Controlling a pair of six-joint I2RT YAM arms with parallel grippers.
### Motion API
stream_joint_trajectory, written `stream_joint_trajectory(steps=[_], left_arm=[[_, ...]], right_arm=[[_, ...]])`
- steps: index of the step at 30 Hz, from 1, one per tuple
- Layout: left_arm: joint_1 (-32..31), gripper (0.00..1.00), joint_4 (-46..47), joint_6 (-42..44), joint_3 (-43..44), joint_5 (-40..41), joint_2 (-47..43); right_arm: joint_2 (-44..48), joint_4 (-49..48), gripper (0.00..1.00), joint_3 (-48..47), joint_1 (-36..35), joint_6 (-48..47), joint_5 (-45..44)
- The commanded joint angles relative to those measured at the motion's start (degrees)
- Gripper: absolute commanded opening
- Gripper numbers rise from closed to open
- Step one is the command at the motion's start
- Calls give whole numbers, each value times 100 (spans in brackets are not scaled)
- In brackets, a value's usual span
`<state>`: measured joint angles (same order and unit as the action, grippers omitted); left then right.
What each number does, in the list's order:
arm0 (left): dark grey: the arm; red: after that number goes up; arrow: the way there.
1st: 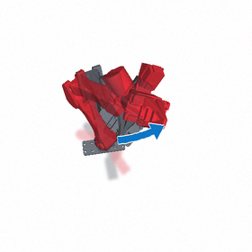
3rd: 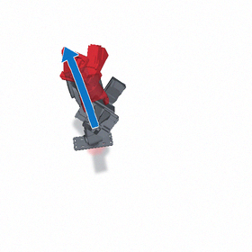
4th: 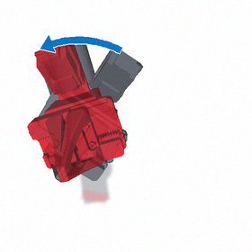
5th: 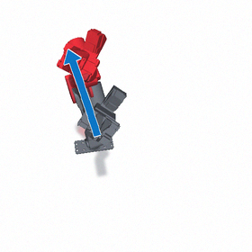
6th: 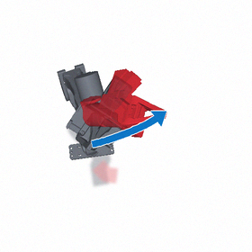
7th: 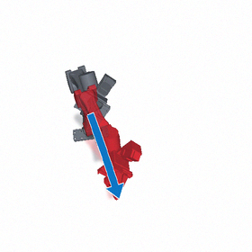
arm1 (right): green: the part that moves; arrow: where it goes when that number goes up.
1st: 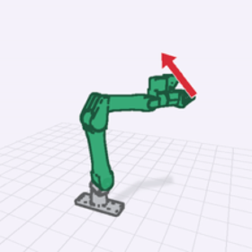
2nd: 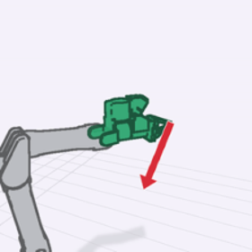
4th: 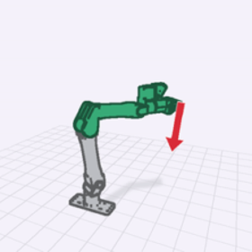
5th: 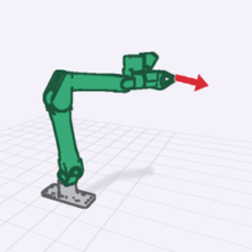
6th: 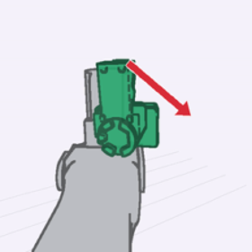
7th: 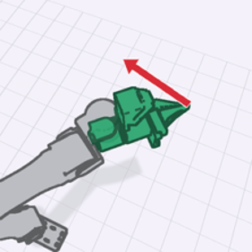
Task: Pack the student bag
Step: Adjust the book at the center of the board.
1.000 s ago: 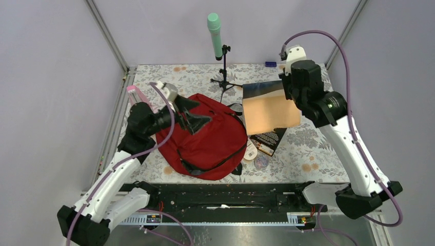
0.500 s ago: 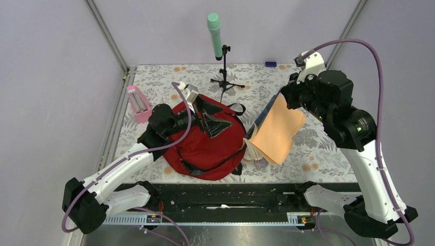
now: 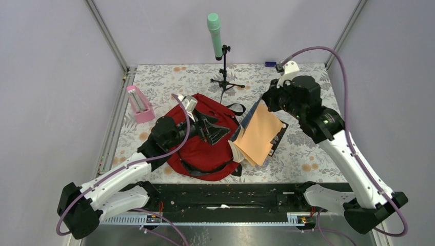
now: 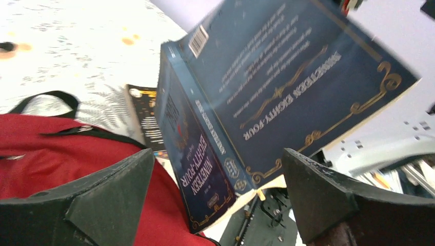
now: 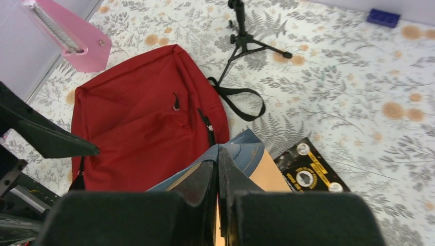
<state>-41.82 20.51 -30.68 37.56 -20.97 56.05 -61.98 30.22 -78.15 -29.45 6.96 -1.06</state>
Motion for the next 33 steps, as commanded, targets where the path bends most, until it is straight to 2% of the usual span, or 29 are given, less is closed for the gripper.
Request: stream_joint_trajectory(steps=[1,5,9,13,17,19,23,26,28,33], left_arm=[[191,99,-594,24,-62,1255,-540],[691,99,-1148,-300,-83,1369,-638],[1263,99,-1054,-679,-362,1088,-658],[1361,99,-1045,-804,-350,591,-316],[1361,99,-960,-849,-357,263,81],[1361,99,-839,-869,-394,163,260],[1352,99,-638,-830,-403,-102,592],[1321,99,-617,-693,-331,-367,853],[1252,99,-631,-592,-288,-481,964],[886,97,-615,-300,-190,-647,1122]], right_arm=[[-222,-1705,0,283,-276,470,226],[-597,-2673,0,657,-563,645,458],[-831,-3945,0,1346,-784,461,555],[-1040,-5164,0,2336,-788,280,721],[-1190,-5761,0,3043,-784,158,570],[-1224,-5876,11,3316,-787,100,427],[-1227,-5749,42,3617,-785,83,152],[-926,-5325,61,3825,-786,202,-555],[-642,-5002,69,3998,-789,247,-967],[164,-3805,77,4216,-790,646,-1457]])
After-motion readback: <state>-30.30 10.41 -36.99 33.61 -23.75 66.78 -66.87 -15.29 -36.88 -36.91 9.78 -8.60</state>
